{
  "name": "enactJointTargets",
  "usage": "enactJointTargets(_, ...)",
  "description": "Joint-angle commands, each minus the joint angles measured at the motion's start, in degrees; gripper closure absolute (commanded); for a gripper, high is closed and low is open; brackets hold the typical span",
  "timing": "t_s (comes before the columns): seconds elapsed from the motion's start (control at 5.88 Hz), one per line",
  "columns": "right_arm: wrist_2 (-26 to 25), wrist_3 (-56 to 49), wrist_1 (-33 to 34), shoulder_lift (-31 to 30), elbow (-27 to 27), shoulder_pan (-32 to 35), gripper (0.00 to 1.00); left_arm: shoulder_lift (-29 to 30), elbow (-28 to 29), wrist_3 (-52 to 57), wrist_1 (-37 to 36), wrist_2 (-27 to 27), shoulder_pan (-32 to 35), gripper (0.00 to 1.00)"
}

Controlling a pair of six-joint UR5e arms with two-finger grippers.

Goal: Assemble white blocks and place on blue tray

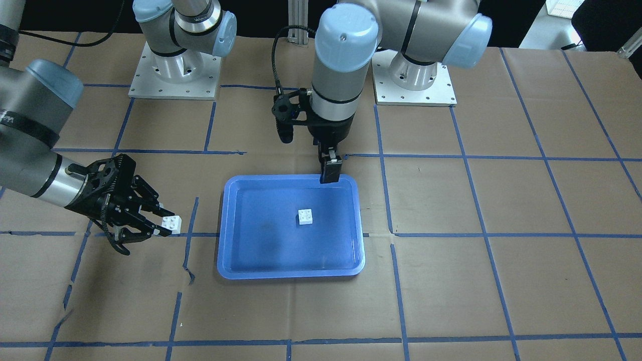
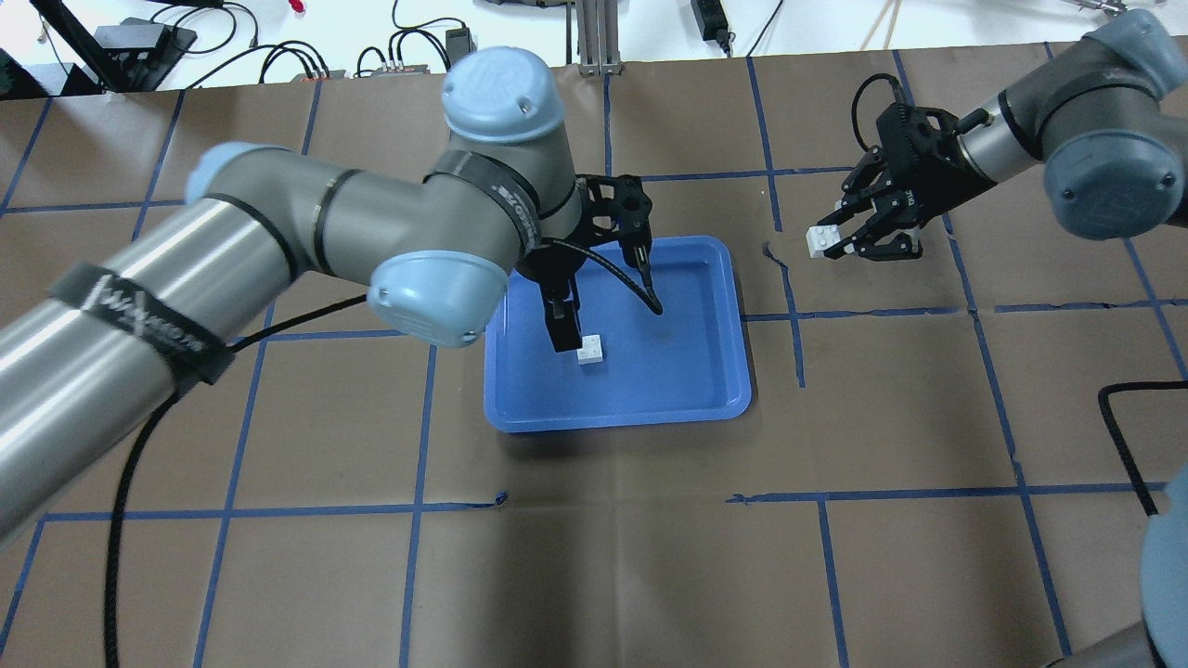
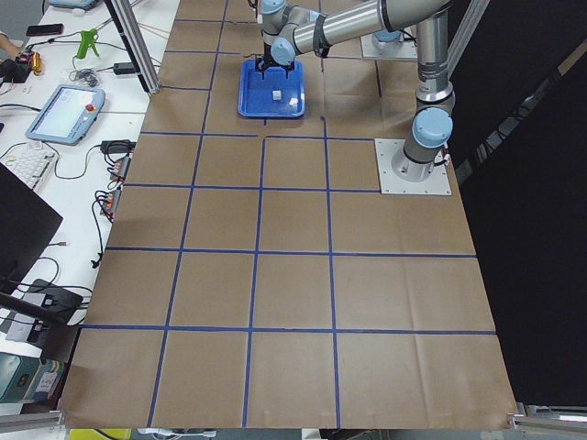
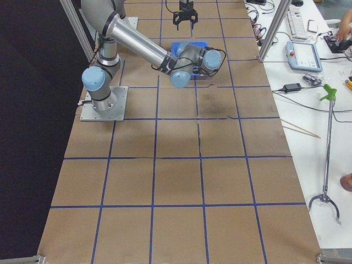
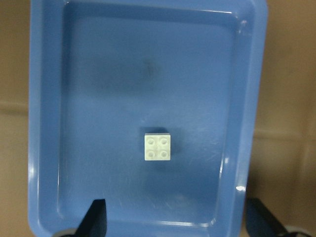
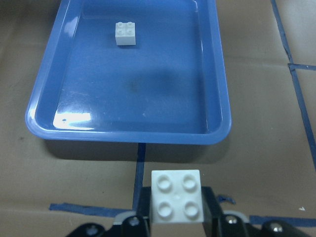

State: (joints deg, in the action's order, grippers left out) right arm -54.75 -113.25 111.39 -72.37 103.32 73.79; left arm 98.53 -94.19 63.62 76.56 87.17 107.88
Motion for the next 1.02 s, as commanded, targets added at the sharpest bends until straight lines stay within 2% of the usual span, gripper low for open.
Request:
enactJointTargets(0.0,2.89,6.34,9.06,0.47,4.06,3.88,0.69,-8.49,5.48,-0.42,15.29,1.23,-7.37,0.01)
enactJointTargets(0.34,2.98,14.77,17.59,0.91,5.92,11.51,0.69,-10.29,5.33,-6.79,16.17,9.02,-10.48,0.01)
enactJointTargets(0.51,2.9,19.34,20.94,2.57,6.19,14.33,0.69,-9.94,5.07,-16.41,14.34,9.15,-12.06,0.01)
enactJointTargets(0.85,2.2,27.26,33.47,6.61,9.42,19.35,0.69,-10.03,4.89,-42.47,13.36,8.89,-13.21,0.01)
